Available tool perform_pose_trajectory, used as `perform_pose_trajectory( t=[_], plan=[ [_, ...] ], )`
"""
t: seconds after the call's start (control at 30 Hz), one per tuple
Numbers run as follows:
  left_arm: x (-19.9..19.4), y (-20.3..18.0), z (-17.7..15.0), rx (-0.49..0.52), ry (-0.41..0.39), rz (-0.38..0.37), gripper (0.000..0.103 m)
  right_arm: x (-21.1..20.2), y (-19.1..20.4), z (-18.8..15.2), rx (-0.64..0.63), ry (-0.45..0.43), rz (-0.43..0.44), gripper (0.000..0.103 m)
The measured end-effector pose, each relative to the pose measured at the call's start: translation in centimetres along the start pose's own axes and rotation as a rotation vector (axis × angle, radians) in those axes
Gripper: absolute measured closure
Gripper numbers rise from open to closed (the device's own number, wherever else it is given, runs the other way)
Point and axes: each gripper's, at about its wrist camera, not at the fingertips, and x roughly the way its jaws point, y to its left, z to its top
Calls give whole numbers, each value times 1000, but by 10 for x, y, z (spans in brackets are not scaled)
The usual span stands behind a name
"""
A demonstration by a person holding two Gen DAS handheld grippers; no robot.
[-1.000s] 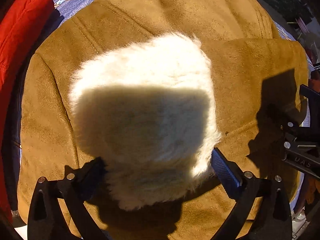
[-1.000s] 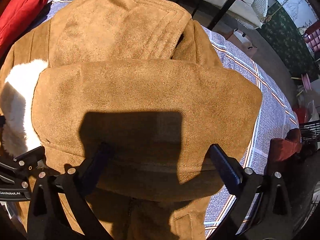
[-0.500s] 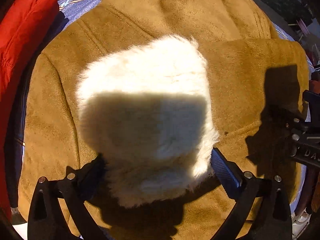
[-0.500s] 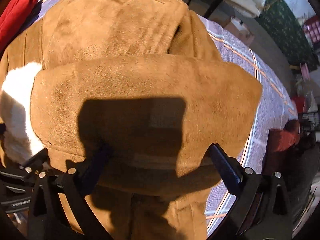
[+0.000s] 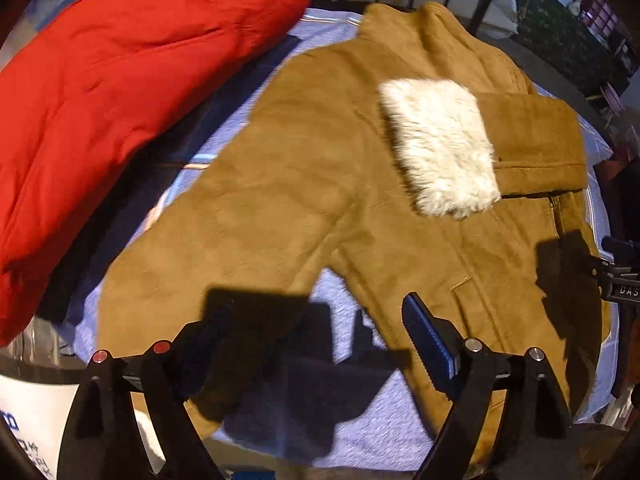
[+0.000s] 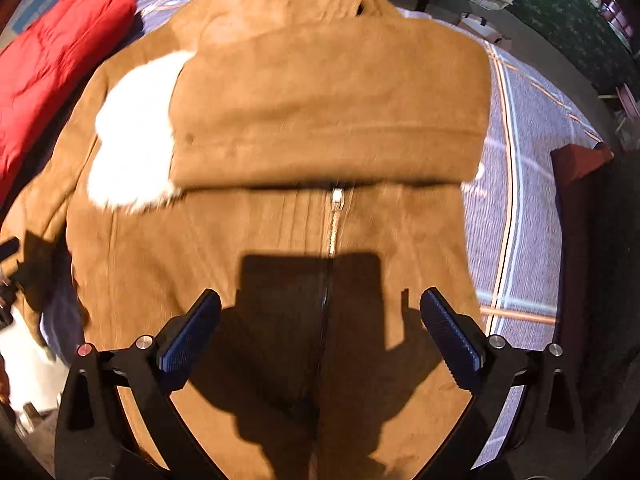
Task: Fold large clothes
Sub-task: 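Fold the other sleeve across the body with the left gripper, then grasp the fur cuff with the left gripper and lift the sleeve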
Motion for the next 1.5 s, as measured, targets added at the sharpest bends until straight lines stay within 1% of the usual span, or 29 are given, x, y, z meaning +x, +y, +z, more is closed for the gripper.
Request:
perform_pose_trajectory(
  t=[0.07,0.13,0.23,0.3,0.4,0.43,0.53,0.6,0.63,0.7,0.77,0.8,0.83,0.9,1.0,1.07,1.1,1.13,1.17,1.23,1.3,1.33,1.37,1.47,1.5],
  plan=[
    [-13,27,-16,-74,-19,32,23,3,5,-6,-4,17,14,5],
    [-22,61,-30,-183,-22,44,23,5,13,-7,-22,26,18,5],
    [-23,111,-58,-376,9,55,23,1,30,-4,-76,10,21,5],
    [-21,138,-84,-505,35,58,23,-5,42,-1,-121,-10,19,5],
    [-19,161,-119,-672,61,36,25,-13,59,2,-177,-34,22,5],
    [-17,166,-130,-729,72,14,25,-15,65,1,-193,-39,21,5],
    [-4,178,-166,-914,118,-95,26,-17,77,-3,-238,-41,19,5],
    [10,185,-191,-1066,138,-191,28,-16,82,-5,-258,-32,18,5],
    [18,190,-204,-1159,141,-242,29,-17,83,-4,-265,-27,19,5],
    [33,201,-228,-1359,111,-367,29,-17,84,-4,-276,-18,17,5],
    [40,205,-247,-1524,61,-450,29,-17,83,-7,-281,-9,13,5],
    [44,208,-251,-1579,26,-475,29,-16,82,-8,-284,-5,8,5],
    [48,209,-250,-1609,-3,-498,29,-17,81,-8,-288,-2,4,5],
    [57,212,-248,-1651,-44,-507,29,-19,81,-11,-297,1,-3,5],
    [73,208,-247,-1725,-61,-529,28,-23,81,-13,-311,-2,-11,5],
    [78,204,-248,-1747,-74,-529,27,-26,80,-15,-319,-8,-16,5],
    [78,204,-248,-1745,-83,-521,28,-27,81,-15,-321,-9,-17,5],
    [75,209,-250,-1734,-93,-508,35,-27,80,-16,-320,-9,-16,5],
    [70,211,-248,-1716,-109,-499,43,-28,80,-17,-319,-10,-15,5],
    [61,220,-244,-1674,-92,-442,69,-28,78,-17,-315,-12,-15,5],
    [52,226,-237,-1620,-82,-403,77,-27,76,-17,-305,-10,-9,5],
    [45,227,-230,-1575,-73,-370,79,-26,74,-17,-301,-9,-2,5],
    [35,227,-220,-1516,-73,-331,81,-26,73,-18,-297,-9,3,5],
    [6,222,-183,-1297,-74,-190,86,-26,70,-14,-290,-22,20,5],
    [-8,219,-170,-1248,-92,-170,87,-26,68,-12,-290,-26,25,5]
  ],
)
